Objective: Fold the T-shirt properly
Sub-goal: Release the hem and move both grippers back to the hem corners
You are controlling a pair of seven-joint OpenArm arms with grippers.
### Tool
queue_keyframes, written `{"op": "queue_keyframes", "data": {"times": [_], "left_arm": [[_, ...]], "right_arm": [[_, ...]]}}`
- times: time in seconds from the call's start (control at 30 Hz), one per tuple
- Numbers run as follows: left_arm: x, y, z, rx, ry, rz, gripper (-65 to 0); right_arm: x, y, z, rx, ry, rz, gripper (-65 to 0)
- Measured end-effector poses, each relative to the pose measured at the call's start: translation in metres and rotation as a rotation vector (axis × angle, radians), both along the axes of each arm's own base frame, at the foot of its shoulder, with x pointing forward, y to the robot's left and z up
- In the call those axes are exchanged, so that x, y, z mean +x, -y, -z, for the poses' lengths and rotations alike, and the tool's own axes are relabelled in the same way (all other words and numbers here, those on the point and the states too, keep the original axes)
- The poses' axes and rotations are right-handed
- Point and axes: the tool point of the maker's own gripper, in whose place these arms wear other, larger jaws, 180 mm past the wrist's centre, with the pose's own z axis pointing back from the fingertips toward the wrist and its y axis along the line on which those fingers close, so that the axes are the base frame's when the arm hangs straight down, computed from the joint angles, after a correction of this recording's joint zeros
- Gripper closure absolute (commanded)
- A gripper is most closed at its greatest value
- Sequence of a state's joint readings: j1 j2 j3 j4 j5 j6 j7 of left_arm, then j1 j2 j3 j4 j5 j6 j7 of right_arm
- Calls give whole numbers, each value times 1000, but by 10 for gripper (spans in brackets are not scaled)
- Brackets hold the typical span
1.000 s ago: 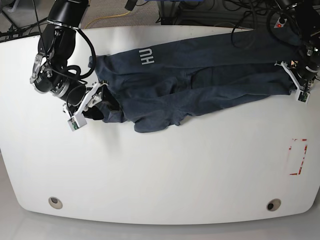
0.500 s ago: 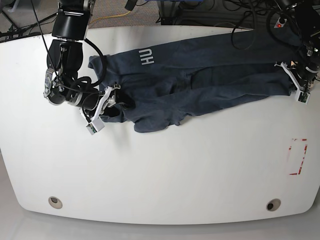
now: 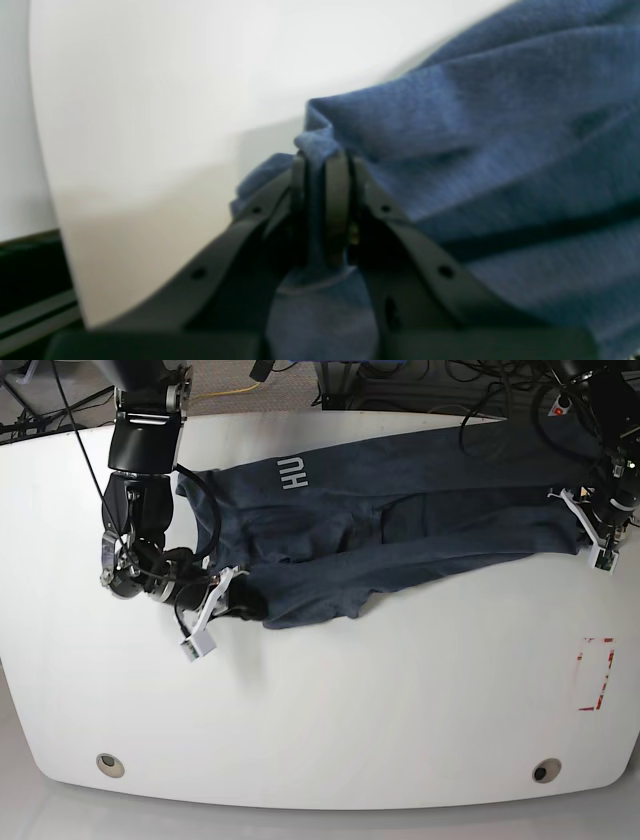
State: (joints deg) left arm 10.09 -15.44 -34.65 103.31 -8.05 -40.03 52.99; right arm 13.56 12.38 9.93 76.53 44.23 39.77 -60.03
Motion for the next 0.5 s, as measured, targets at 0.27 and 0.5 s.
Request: {"op": "queue_keyframes", "data": {"times": [0.27, 0.5], "left_arm": [[50, 27, -9, -64, 70, 73, -31], [86, 38, -23, -101, 128, 107, -31]], "right_arm": [[25, 70, -11, -87, 25, 90, 0], [32, 93, -22, -128, 46, 113, 0]]}}
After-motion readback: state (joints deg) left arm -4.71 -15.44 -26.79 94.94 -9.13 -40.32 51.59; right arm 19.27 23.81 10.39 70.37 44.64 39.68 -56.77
